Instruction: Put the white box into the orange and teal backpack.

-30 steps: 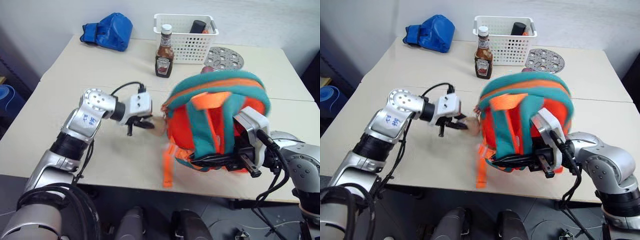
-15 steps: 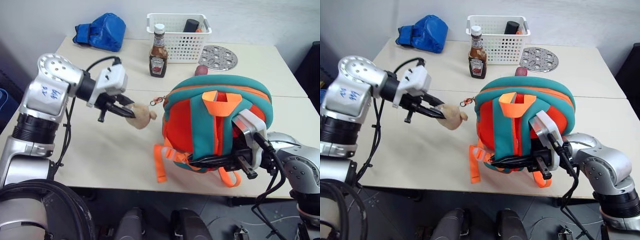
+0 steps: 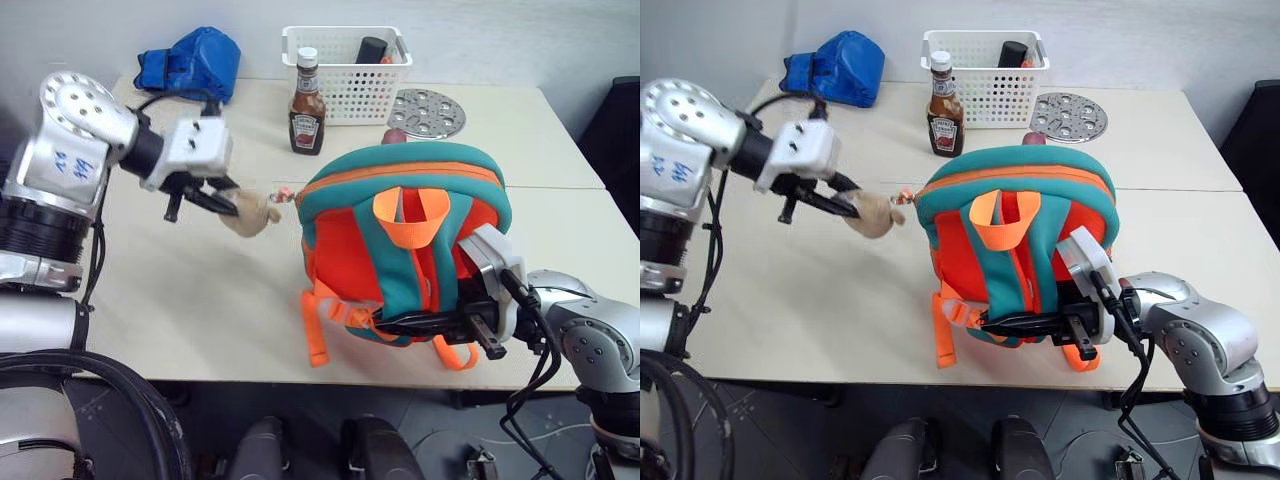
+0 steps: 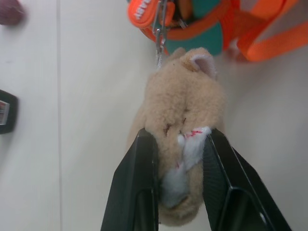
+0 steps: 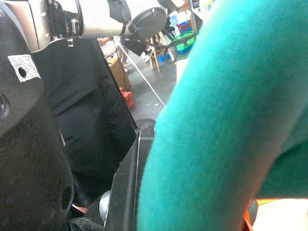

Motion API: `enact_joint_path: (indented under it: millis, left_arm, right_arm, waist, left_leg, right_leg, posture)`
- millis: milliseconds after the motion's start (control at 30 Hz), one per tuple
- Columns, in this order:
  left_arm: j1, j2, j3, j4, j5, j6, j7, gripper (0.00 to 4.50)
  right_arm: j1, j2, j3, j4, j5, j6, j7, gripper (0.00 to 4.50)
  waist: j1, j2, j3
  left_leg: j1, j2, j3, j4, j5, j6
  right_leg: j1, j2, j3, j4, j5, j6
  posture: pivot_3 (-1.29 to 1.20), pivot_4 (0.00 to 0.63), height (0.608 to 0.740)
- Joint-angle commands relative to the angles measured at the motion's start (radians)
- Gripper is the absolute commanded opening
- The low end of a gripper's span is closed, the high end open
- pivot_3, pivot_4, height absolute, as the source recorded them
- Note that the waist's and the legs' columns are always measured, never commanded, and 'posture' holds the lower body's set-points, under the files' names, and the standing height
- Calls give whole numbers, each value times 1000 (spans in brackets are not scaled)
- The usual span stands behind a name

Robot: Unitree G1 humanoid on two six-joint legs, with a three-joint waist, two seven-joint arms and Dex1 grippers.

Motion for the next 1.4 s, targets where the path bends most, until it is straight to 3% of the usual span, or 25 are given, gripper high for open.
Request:
enact_joint_path:
  millis: [33,200,300,433,733,933,967,1200,1333,1367,1400]
  left_arm:
    - [6,-6,2,45,79,-100,45,803]
    - [20,-33,45,-15,12,-7,-14,803]
    - [111,-31,52,-151,-35,69,-46,803]
    - [202,-46,26,-233,2,60,-4,803]
    - [201,-174,11,-151,95,-2,152,803]
    - [221,-192,78,-194,18,110,145,803]
    - [232,-183,102,-219,-13,158,134,803]
    - [407,-64,280,-470,-211,458,113,3088]
    - [571,25,439,-630,-334,613,148,4347]
    - [608,38,479,-667,-367,650,163,4500]
    - [663,45,556,-715,-410,705,190,4500]
  right_arm:
    - [-1,-5,-17,-34,24,-9,9,4]
    - [-5,-10,-16,-33,13,-16,15,4]
    - [-16,0,-18,-23,18,-12,4,4]
    - [-19,-1,-15,-21,15,-13,7,4]
    - [-31,2,-6,-16,-12,-28,2,4]
    - [-25,9,22,-8,-117,-69,-53,4]
    - [-28,7,26,-1,-137,-63,-78,354]
    - [12,-41,-50,-16,-132,-34,-134,2720]
    - [116,-103,-163,-55,-76,-3,-132,4104]
    - [143,-116,-190,-61,-64,2,-129,4473]
    - [187,-143,-236,-50,-74,-5,-114,4473]
  waist:
    - [1,0,0]
    - [0,0,0]
    - [-3,0,0]
    - [0,0,0]
    - [3,0,0]
    - [2,0,0]
    - [2,0,0]
    - [-1,0,0]
    - [0,0,0]
    - [1,0,0]
    - [2,0,0]
  left_leg:
    - [0,0,0,0,0,0]
    - [0,0,0,0,0,0]
    - [0,0,0,0,0,0]
    - [0,0,0,0,0,0]
    - [0,0,0,1,0,0]
    - [0,0,0,1,0,0]
    - [0,0,0,1,0,0]
    - [1,0,0,0,3,-6]
    - [0,0,-1,-1,3,-5]
    - [1,0,-1,-1,2,-4]
    - [1,0,-1,-1,2,-4]
  right_leg:
    - [0,0,0,0,0,0]
    - [0,0,0,0,0,0]
    - [0,0,0,0,0,0]
    - [0,0,0,1,0,0]
    - [1,0,0,1,0,0]
    - [1,0,0,1,0,0]
    - [1,0,0,1,0,0]
    - [0,0,0,1,0,0]
    - [1,0,0,0,0,0]
    - [1,-1,0,0,0,0]
    - [2,-1,0,0,0,0]
  posture:
    - [0,150,740]
    - [0,150,740]
    - [0,150,740]
    - [0,150,740]
    - [0,150,740]
    - [0,150,740]
    - [0,150,740]
    - [0,150,740]
    - [0,150,740]
    - [0,150,740]
    - [0,150,740]
